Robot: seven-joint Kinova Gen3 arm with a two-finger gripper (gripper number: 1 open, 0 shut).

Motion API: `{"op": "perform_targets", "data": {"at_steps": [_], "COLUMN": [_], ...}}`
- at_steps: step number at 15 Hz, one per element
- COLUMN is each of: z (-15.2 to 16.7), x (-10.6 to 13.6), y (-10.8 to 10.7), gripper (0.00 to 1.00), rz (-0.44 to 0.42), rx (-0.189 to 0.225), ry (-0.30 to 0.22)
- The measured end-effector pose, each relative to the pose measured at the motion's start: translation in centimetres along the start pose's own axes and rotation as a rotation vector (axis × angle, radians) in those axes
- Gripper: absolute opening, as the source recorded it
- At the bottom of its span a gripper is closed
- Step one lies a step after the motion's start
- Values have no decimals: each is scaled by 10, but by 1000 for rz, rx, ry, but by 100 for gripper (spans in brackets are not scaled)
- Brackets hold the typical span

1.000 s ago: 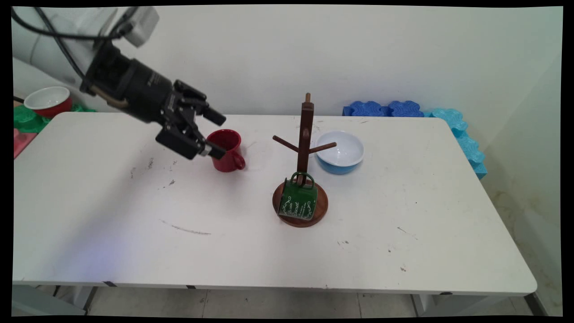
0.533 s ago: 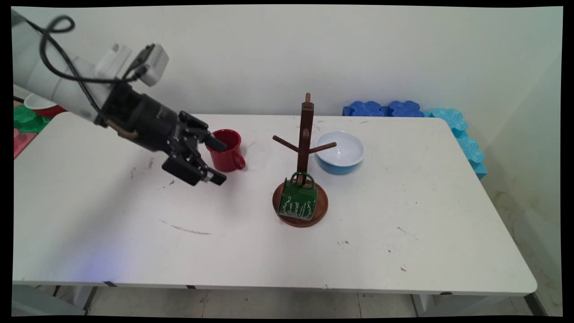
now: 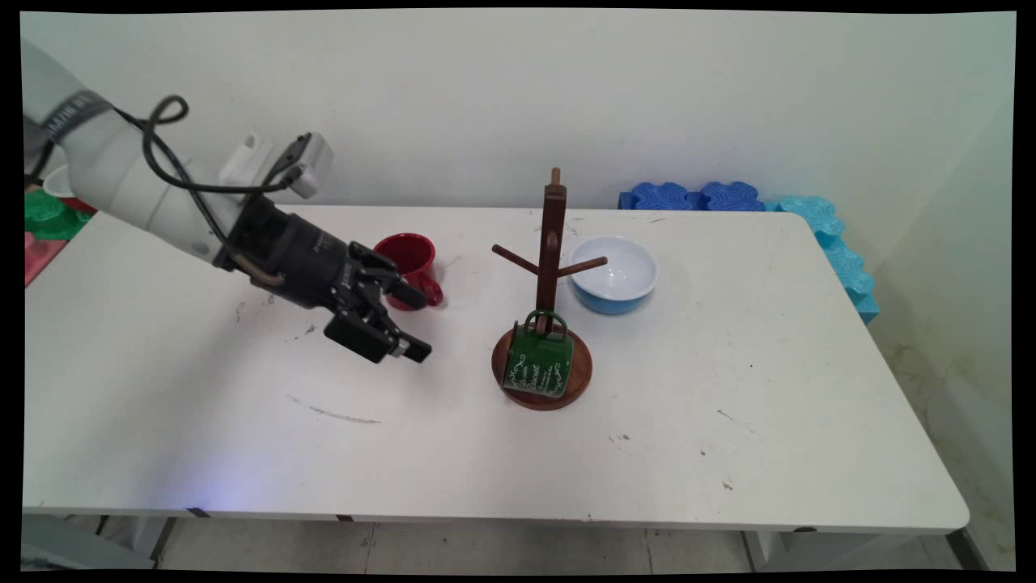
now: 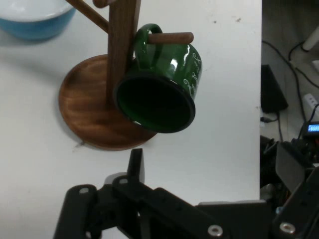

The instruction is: Pick up the green mug from the rack

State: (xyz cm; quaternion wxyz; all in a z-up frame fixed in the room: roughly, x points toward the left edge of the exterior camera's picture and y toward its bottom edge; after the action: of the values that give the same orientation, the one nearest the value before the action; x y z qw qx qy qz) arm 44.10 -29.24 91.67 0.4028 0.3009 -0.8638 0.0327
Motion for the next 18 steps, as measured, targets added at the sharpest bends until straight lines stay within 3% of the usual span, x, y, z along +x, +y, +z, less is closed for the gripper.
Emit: {"op": "perform_targets", "data": {"at_steps": [18], "z": [54], "x": [-44], "y": [-36], "gripper": [100], "rz": [-142], "rx": [-150], "ry": [122]}}
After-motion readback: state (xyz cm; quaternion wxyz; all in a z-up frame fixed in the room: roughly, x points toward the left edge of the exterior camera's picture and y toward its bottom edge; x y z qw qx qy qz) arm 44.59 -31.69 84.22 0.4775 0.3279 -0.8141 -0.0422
